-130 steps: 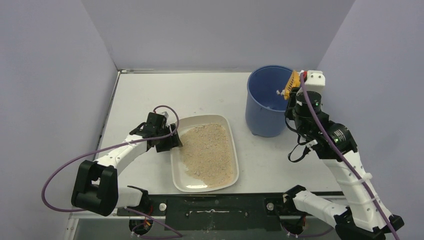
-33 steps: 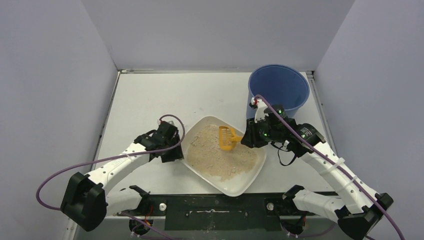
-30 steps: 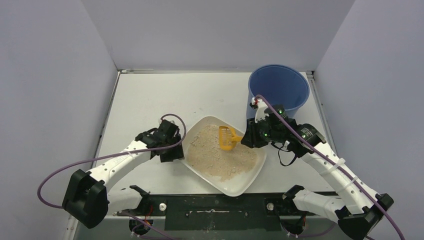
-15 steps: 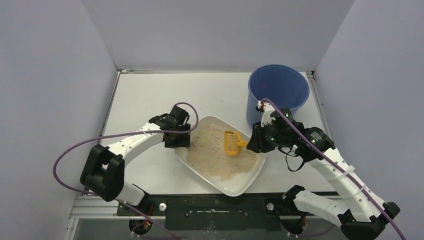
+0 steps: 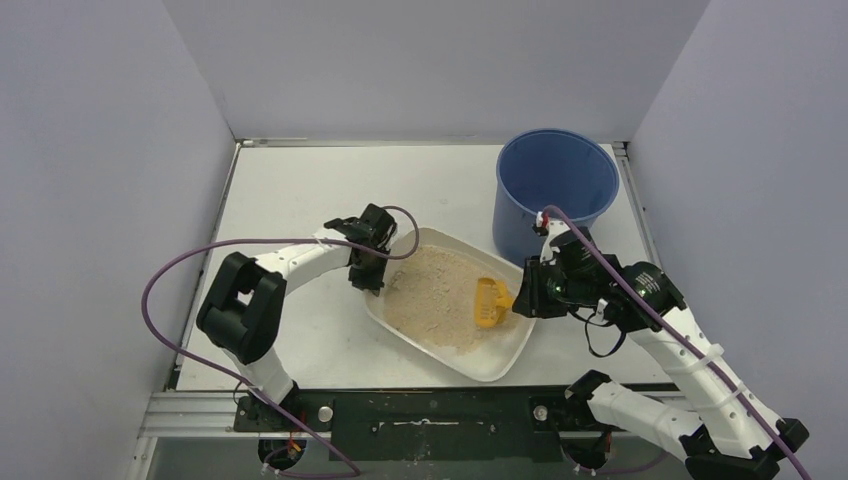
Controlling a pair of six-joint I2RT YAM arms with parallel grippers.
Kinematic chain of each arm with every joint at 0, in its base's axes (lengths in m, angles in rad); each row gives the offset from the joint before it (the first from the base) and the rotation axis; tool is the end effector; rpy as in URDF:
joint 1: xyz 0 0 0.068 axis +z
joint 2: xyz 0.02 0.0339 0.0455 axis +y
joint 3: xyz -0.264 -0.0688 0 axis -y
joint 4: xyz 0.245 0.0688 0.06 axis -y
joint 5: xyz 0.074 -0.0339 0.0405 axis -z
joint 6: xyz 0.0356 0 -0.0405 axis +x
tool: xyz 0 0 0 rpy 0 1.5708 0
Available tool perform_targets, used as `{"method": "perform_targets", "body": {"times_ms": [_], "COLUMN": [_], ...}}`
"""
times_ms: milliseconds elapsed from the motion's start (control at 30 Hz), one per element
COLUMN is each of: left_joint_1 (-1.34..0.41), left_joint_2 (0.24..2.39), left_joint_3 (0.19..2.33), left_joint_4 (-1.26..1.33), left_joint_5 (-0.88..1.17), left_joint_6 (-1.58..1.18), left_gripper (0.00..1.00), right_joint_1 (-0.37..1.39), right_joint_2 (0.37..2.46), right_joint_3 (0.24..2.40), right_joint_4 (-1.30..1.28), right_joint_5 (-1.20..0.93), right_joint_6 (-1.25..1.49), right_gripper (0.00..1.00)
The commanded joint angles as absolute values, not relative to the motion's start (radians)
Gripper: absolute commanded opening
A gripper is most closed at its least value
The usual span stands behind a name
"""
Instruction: Clean the litter box
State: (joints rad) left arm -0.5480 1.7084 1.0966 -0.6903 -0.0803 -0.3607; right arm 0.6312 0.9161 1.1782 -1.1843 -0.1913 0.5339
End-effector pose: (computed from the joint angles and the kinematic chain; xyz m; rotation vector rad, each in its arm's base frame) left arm 0.2749 -0.1644 0.1779 0.2524 2.8534 -0.0665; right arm 0.1140 0.0917 0.3575 -0.2115 2.6092 0.6935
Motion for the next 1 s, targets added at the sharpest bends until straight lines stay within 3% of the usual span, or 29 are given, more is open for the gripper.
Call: {"method": "perform_targets", "body": {"times_ms": [0,367,967], "left_joint_1": [-0.551,-0.556,-0.586], "left_joint_2": [1.729,1.501,1.183], "left_joint_3": [1.161,0.976,0.737], "left_joint_4": [-0.622,-0.611,-0.58], "left_joint_5": [-0.095,-0.095,-0.139], "left_joint_6": [-0.359,-0.396,-0.619], "left_gripper": [0.03,0.0,0.0], "right_joint_1": [0.636,0.636,0.637], "right_joint_2": [0.896,0.938,1.103], "right_joint_3": [1.213,1.294,1.226], "right_joint_4": [-1.249,-1.362,-1.402], "right_joint_5": [-0.096,-0.014,-0.105], "right_joint_6": [0.612,0.691,0.659], "right_gripper": [0.0,0.0,0.0]}}
